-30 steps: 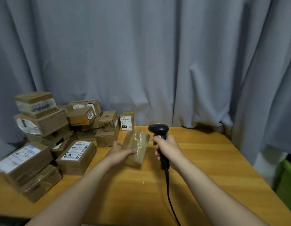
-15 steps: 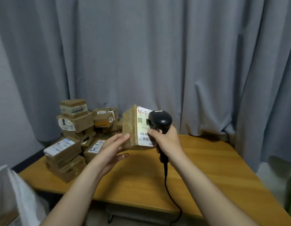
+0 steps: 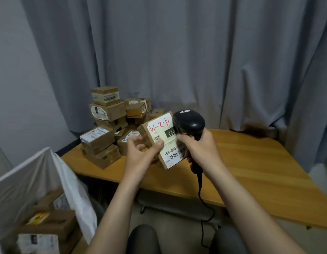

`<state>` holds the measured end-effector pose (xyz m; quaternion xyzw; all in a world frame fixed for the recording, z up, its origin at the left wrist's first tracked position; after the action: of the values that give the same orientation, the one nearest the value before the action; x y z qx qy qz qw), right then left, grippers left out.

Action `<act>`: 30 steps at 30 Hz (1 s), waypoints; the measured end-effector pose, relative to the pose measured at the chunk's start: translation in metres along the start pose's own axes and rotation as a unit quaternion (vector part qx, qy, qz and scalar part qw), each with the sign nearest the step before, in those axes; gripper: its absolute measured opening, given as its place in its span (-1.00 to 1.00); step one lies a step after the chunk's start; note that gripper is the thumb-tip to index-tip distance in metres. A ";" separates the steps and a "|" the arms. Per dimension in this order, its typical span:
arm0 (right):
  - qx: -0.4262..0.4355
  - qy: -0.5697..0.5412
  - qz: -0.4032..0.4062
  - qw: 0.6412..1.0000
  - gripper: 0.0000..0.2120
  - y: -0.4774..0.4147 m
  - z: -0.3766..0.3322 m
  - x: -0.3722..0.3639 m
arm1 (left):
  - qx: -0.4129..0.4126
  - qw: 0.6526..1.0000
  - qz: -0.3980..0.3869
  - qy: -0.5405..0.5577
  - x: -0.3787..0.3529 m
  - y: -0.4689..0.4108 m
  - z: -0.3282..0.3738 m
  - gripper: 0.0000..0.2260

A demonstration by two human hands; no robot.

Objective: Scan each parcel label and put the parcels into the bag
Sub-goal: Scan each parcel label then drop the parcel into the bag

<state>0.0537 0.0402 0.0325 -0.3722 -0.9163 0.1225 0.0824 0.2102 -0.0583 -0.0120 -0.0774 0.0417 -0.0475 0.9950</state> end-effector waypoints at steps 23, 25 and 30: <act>-0.071 0.202 -0.214 0.953 -0.67 0.041 0.047 -0.019 | 0.102 0.979 0.171 -0.029 0.092 -0.022 -0.063 -0.33; -0.070 0.207 -0.222 0.950 -0.65 0.040 0.044 -0.022 | 0.102 0.980 0.169 -0.021 0.093 -0.026 -0.062 -0.35; -0.073 0.201 -0.228 0.950 -0.69 0.038 0.045 -0.027 | 0.106 0.978 0.178 -0.009 0.096 -0.033 -0.065 -0.34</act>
<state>0.0874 0.0406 -0.0230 -0.1751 -0.9477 -0.0442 0.2633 0.2968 -0.1106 -0.0778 0.0365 0.0406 0.1273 0.9904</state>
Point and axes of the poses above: each hand's wrist, its own y-axis away from the middle knuckle, its own x-axis out of the back of the hand, z = x × y, the point moved 3 cm from there along -y, towards the middle knuckle, and after that the axes turned 9 degrees about z, right-handed, at the moved point
